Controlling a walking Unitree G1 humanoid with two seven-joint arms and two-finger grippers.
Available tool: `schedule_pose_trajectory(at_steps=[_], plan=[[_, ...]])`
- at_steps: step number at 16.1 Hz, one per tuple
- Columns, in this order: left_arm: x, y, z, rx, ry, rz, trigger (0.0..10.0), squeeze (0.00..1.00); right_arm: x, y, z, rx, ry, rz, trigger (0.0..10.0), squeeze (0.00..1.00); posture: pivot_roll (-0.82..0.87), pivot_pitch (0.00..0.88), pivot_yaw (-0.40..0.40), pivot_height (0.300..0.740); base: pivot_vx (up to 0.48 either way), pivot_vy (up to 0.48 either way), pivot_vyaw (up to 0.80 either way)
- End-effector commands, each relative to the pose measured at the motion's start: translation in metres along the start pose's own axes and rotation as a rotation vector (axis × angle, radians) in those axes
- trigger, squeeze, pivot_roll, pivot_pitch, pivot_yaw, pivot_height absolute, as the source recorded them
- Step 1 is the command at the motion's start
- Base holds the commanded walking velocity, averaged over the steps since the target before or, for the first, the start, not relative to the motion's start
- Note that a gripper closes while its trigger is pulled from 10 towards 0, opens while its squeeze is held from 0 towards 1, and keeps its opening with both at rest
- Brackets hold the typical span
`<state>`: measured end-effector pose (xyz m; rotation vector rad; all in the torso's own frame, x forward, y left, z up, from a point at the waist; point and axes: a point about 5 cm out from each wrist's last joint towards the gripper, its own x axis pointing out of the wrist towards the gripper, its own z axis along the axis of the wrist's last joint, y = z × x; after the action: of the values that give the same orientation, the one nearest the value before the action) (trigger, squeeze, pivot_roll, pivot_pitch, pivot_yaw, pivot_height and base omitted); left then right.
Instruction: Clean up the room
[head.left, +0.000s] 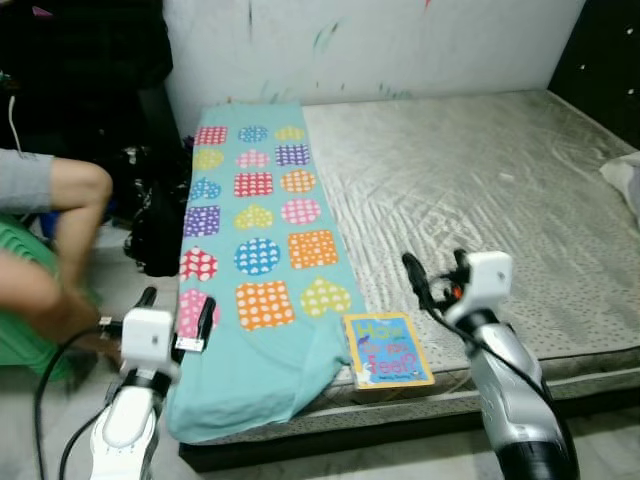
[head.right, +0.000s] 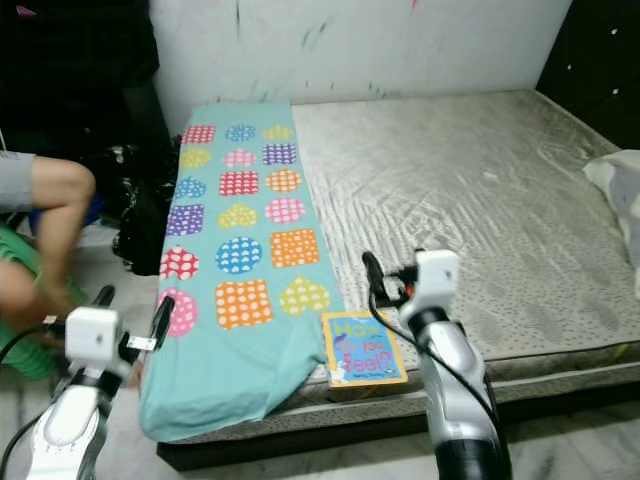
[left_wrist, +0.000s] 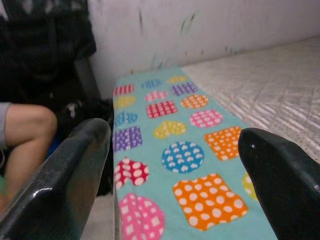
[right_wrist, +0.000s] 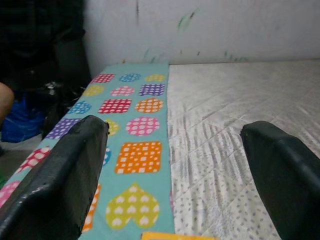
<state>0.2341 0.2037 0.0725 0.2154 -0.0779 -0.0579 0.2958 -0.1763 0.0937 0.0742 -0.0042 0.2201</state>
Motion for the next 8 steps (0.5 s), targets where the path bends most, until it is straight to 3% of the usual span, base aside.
schedule_pose_trajectory(at_steps=[1, 2, 3, 4, 6, 8], plan=[[-0.002, -0.004, 0.008, 0.062, -0.028, 0.007, 10.0, 0.00, -0.004, 0.003, 0.003, 0.003, -0.001, 0.024, 10.0, 0.00, -0.10, 0.000, -0.035, 0.740, 0.000, 0.000, 0.00], [-0.005, -0.007, 0.010, 0.071, -0.030, 0.004, 10.0, 0.00, -0.010, 0.005, 0.001, 0.009, 0.008, 0.021, 10.0, 0.00, -0.10, 0.000, -0.034, 0.740, 0.000, 0.000, 0.00], [-0.005, -0.011, 0.013, 0.041, -0.014, -0.028, 10.0, 0.00, -0.010, 0.011, 0.004, -0.014, -0.005, 0.045, 10.0, 0.00, -0.10, 0.000, -0.037, 0.740, 0.000, 0.000, 0.00], [0.000, -0.011, 0.019, -0.051, 0.003, -0.006, 10.0, 0.00, -0.007, 0.019, 0.009, -0.030, -0.019, 0.078, 10.0, 0.00, -0.10, 0.000, -0.040, 0.740, 0.000, 0.000, 0.00], [0.003, -0.019, 0.032, -0.075, -0.034, -0.018, 10.0, 0.00, -0.010, 0.026, 0.014, -0.060, -0.015, 0.143, 10.0, 0.00, -0.08, 0.000, -0.063, 0.740, 0.000, 0.000, 0.00], [-0.003, -0.031, 0.040, -0.123, -0.033, -0.018, 10.0, 0.00, -0.018, 0.029, 0.012, -0.103, 0.022, 0.215, 10.0, 0.00, -0.08, 0.000, -0.073, 0.740, 0.000, 0.000, 0.00]])
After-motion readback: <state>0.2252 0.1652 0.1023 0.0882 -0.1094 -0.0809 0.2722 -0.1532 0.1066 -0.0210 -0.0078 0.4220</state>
